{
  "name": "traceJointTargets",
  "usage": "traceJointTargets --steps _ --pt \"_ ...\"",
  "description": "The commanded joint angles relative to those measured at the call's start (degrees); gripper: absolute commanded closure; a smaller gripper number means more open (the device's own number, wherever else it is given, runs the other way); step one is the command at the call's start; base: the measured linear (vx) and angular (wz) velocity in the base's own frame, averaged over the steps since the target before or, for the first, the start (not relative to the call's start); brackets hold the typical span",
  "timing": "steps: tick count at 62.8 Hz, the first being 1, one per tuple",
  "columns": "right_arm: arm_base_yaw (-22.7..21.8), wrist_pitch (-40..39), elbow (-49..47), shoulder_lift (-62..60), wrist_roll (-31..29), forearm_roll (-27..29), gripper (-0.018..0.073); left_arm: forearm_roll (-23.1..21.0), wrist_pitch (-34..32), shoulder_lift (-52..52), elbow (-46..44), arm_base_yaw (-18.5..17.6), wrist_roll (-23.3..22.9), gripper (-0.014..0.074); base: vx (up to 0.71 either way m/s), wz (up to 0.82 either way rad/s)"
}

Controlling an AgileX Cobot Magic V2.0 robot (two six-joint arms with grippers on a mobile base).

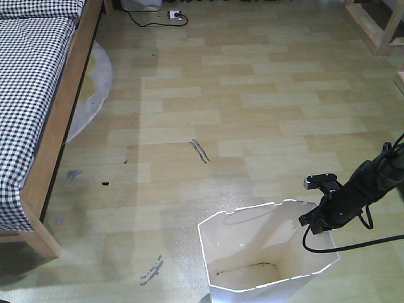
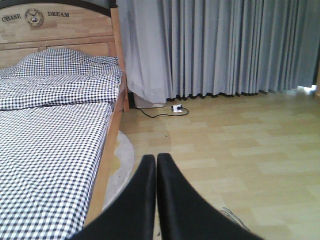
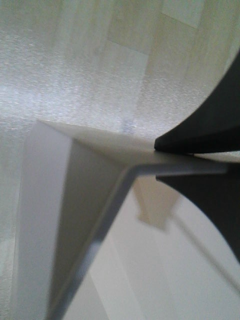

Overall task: Move trash bin to bedside with robot
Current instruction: 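Drive forward past the bed foot toward the curtains carrying the bin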

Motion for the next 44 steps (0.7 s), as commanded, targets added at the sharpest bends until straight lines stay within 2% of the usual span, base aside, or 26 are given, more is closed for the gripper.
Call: traceJointTargets --steps 1,44 --pt "-0.1 5.9 -0.5 -4.5 -0.1 1.8 0.0566 -0.3 -4.2 -0.3 -1.2 0.0 -0.3 0.0603 0.30 0.10" --pt "-0.1 5.9 -0.5 -4.5 -0.1 1.8 0.0566 -0.3 -4.2 -0.3 -1.2 0.0 -0.3 0.0603 0.28 0.09"
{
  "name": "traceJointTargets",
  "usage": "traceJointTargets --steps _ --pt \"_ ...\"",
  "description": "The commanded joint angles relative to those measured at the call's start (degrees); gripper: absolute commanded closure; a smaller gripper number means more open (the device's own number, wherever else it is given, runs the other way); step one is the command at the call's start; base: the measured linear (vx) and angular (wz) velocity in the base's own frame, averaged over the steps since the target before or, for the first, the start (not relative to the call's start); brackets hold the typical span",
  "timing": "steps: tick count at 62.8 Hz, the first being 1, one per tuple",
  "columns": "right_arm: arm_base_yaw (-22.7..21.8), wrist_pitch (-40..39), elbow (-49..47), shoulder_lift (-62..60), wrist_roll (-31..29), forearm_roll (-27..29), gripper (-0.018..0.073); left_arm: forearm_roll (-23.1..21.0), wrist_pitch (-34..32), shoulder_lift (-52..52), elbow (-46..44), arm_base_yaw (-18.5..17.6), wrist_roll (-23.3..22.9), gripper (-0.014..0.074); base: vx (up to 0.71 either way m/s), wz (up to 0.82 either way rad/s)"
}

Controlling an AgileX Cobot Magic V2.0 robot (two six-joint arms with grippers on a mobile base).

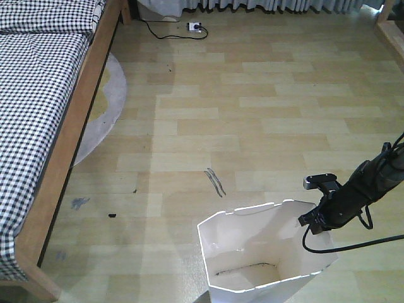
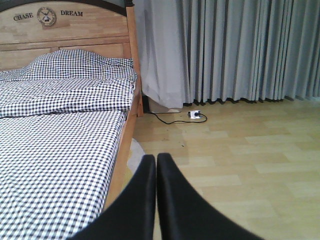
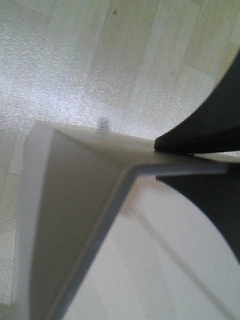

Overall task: Move trash bin to bedside with robot
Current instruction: 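Drive forward past the bed foot toward the curtains carrying the bin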

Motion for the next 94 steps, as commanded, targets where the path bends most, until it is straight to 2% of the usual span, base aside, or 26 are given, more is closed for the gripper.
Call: traceJointTargets --steps 1,94 --pt "-0.1 5.9 -0.5 -4.5 -0.1 1.7 0.0566 -0.3 -4.2 -0.3 -1.2 0.0 -0.3 0.0603 0.26 0.04" --pt "-0.1 5.9 -0.5 -4.5 -0.1 1.7 0.0566 -0.3 -4.2 -0.3 -1.2 0.0 -0.3 0.0603 0.25 -0.02"
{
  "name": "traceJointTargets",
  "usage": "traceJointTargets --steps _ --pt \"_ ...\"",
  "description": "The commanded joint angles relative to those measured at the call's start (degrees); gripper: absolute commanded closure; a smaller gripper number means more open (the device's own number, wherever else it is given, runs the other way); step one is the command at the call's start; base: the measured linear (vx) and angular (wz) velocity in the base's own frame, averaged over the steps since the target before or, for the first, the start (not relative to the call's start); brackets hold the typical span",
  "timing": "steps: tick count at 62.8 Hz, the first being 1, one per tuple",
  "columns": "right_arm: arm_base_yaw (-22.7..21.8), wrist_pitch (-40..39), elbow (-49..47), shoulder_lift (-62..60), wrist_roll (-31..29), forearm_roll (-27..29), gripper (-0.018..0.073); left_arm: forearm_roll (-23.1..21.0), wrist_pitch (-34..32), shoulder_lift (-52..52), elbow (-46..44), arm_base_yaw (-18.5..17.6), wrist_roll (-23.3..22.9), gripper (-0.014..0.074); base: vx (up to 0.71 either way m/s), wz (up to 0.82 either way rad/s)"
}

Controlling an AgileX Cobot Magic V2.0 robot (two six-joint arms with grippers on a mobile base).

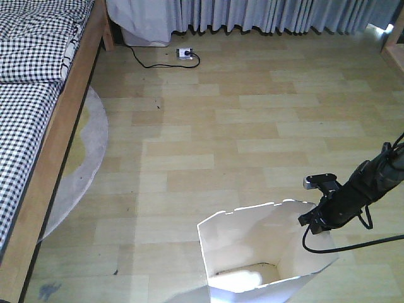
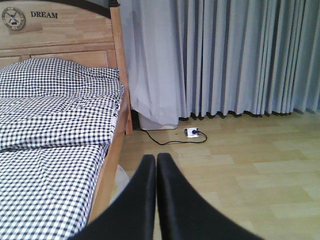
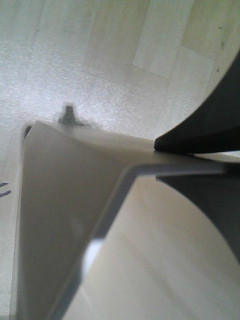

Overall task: Move trash bin to bedside with robot
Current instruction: 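Drive forward past the bed foot toward the curtains carrying the bin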

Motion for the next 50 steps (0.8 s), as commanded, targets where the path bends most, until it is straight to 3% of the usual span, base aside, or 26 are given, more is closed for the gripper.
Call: traceJointTargets --steps 1,50 --pt "-0.1 5.9 -0.5 -4.5 -0.1 1.7 0.0566 -0.3 -4.2 -0.3 -1.2 0.0 -0.3 0.0603 0.25 0.06" --pt "-0.1 5.9 -0.5 -4.5 -0.1 1.7 0.0566 -0.3 -4.2 -0.3 -1.2 0.0 -0.3 0.0603 0.25 0.04"
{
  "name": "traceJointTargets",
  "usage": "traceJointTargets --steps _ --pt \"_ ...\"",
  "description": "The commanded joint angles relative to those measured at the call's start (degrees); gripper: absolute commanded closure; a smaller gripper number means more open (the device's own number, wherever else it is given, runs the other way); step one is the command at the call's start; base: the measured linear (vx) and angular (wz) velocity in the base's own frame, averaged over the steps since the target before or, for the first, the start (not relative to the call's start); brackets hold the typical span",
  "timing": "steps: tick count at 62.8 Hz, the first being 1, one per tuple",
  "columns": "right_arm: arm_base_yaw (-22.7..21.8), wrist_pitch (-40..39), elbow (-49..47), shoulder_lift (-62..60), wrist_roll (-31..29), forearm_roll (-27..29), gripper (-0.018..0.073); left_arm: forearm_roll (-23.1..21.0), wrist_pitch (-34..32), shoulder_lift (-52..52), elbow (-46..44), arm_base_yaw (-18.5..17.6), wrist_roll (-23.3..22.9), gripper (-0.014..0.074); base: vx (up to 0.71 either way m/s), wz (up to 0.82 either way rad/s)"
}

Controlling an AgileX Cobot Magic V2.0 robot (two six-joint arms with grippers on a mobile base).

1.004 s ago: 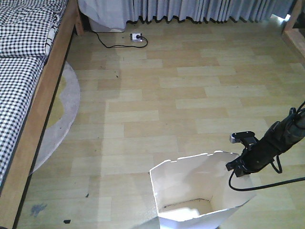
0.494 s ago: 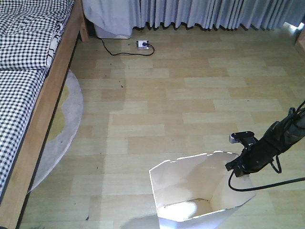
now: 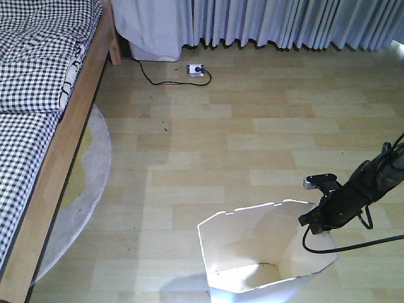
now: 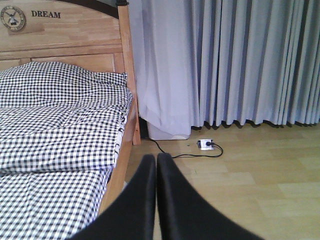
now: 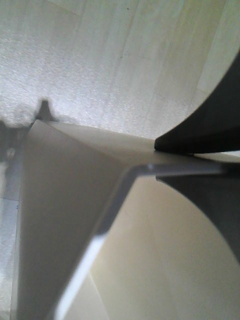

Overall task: Move trash bin to bedside with robot
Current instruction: 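Drive forward past the bed foot toward the curtains carrying the bin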

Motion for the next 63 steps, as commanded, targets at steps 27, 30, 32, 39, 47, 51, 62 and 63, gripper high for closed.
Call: traceJointTargets --steps 27,30,32,39,47,51,62,63 --pt "-0.1 5.9 -0.5 -4.5 -0.1 1.7 0.0566 -0.3 -4.2 -0.3 -1.2 0.0 -0.3 0.0603 0.27 -0.01" --pt "-0.1 5.9 -0.5 -4.5 -0.1 1.7 0.0566 -0.3 -4.2 -0.3 -1.2 0.0 -0.3 0.0603 0.26 -0.02" --pt "-0.1 5.9 -0.5 -4.5 -0.1 1.7 0.0566 -0.3 -4.2 -0.3 -1.2 0.0 -0.3 0.0603 0.26 -0.02" --pt "-0.1 5.9 -0.5 -4.5 -0.1 1.7 0.0566 -0.3 -4.2 -0.3 -1.2 0.0 -0.3 0.0603 0.26 -0.02" --pt "-0.1 5.9 -0.5 -4.5 -0.1 1.7 0.0566 -0.3 -4.2 -0.3 -1.2 0.0 -0.3 0.0603 0.25 -0.01" --pt "-0.1 5.9 -0.5 -4.5 -0.1 1.7 0.0566 -0.3 -4.2 -0.3 -1.2 0.0 -0.3 0.0603 0.24 -0.02" --pt "-0.1 5.9 -0.5 -4.5 -0.1 1.7 0.0566 -0.3 -4.2 -0.3 -1.2 0.0 -0.3 0.0603 0.24 -0.02" --pt "-0.1 5.9 -0.5 -4.5 -0.1 1.7 0.0566 -0.3 -4.2 -0.3 -1.2 0.0 -0.3 0.0603 0.23 -0.03"
